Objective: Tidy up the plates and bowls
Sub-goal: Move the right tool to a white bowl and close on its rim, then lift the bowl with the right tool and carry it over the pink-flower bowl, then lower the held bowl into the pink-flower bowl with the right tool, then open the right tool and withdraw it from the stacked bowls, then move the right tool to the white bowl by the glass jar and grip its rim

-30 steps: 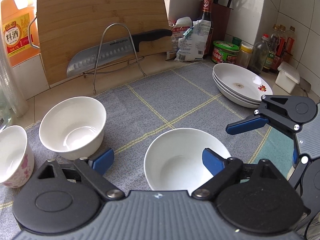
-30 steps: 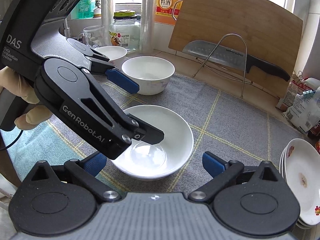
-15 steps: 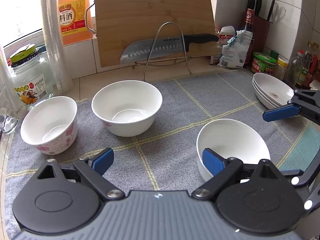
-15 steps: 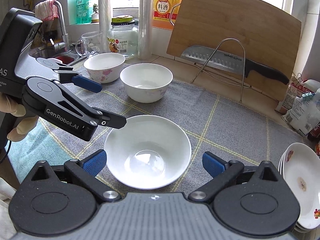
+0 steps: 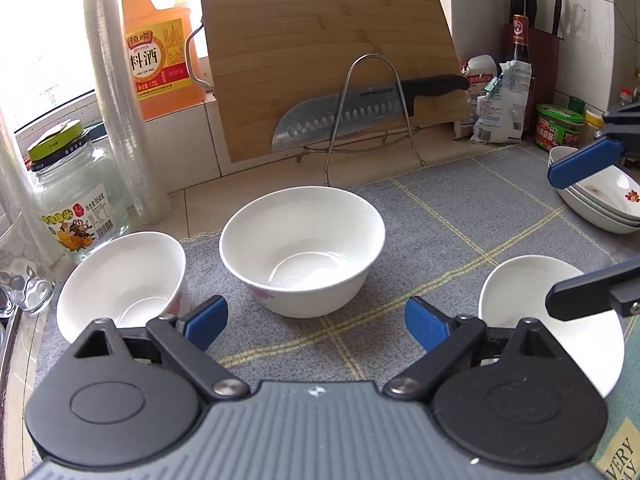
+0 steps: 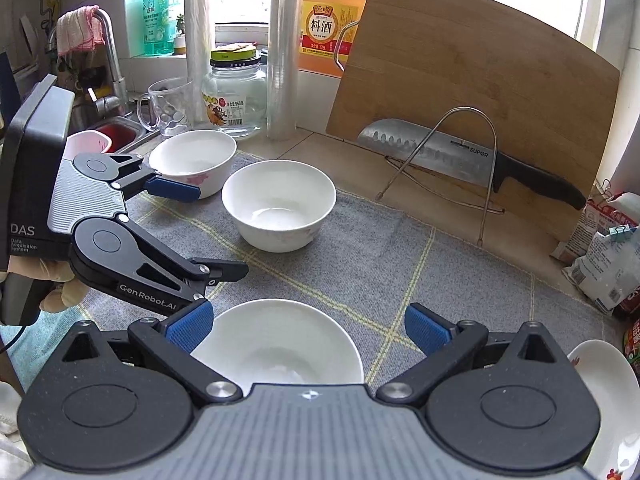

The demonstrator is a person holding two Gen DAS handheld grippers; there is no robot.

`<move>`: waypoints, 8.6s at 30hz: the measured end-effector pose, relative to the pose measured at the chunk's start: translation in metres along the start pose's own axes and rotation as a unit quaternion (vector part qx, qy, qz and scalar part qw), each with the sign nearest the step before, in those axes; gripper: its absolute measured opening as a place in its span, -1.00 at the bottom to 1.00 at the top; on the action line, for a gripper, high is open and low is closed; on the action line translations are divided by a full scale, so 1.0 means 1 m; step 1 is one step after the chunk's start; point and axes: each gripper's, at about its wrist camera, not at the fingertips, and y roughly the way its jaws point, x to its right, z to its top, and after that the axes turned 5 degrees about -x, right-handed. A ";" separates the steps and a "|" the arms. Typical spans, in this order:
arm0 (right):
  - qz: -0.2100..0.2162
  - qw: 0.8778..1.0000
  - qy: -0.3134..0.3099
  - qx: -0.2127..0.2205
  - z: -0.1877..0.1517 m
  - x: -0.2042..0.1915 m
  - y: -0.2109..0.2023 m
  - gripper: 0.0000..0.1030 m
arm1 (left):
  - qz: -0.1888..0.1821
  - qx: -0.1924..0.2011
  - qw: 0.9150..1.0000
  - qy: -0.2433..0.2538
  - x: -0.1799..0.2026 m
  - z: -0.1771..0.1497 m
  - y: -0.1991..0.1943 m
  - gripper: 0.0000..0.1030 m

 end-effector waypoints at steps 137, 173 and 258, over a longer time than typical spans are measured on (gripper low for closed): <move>0.118 0.986 0.108 -0.047 0.001 0.036 -0.021 0.49 | -0.115 -0.015 0.989 0.086 0.091 -0.001 -0.061 0.70; 0.116 0.984 0.121 -0.064 -0.012 0.037 -0.003 0.50 | -0.124 -0.037 0.987 0.094 0.098 -0.008 -0.051 0.70; 0.146 0.988 0.003 -0.047 0.156 -0.066 0.120 1.00 | 0.083 -0.015 0.993 -0.086 -0.092 -0.031 -0.012 0.86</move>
